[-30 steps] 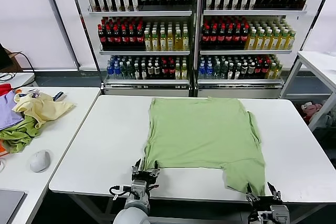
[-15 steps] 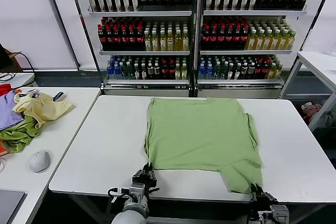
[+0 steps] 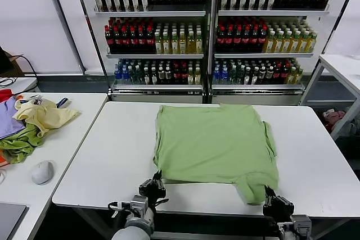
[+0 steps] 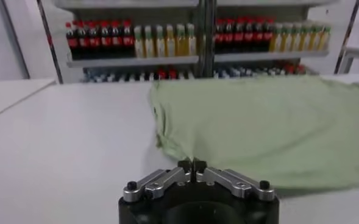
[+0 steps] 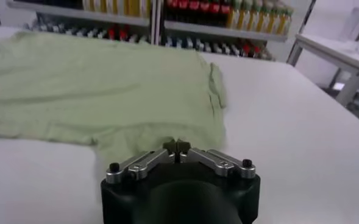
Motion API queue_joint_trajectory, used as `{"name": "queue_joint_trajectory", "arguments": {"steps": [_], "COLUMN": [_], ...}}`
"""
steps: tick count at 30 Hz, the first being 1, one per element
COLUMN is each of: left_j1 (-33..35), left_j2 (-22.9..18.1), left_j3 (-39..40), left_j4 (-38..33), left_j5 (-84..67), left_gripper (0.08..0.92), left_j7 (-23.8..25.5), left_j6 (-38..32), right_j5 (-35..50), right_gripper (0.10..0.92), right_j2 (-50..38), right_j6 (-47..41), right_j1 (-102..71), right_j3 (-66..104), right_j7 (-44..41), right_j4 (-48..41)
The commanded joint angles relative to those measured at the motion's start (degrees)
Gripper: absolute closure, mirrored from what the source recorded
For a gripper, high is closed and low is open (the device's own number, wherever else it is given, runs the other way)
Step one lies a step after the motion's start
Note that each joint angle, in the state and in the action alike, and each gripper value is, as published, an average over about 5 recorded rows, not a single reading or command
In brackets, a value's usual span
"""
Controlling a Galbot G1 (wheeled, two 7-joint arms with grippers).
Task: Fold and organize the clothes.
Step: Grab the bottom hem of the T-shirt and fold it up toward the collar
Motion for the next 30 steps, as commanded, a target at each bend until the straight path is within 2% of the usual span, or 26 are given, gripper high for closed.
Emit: {"name": "queue_joint_trajectory", "arguments": {"steps": [1,8,22,30], "left_j1": [-4.54,-9.15,-21.93,-25.45], "left_j2": [2.91,4.69,5.27,4.88], "left_j3": [-0.75,0.59,3.21,5.80], "left_j4": [-2.00,2.21,14.05,19.94], "left_j5": [-2.85,-4.89,-6.03,-4.26], "left_gripper": [0.912,0.912,0.912,0.912], "left_j7": [0.85,1.20,0.43,0.51], "left_j6": [-3.79,-3.04,0.33,1.19], "right_j5": [0.74,1.57,0.76,-1.47], "right_gripper": [0.917,0.917,0.917,0.917], "right_j2": [-1.10,-3.20,-6.02,-6.45], "right_j6": [3.01,2.86,2.69,3.32], "right_j1": [5.74,13.93,29.98,37.68], "right_j3": [0.09,-0.48,-4.68,-8.94], "right_j7": [-0.31,0.34,-0.59,-1.17], "right_j4": [-1.59,-6.95,-22.46,-29.08]}}
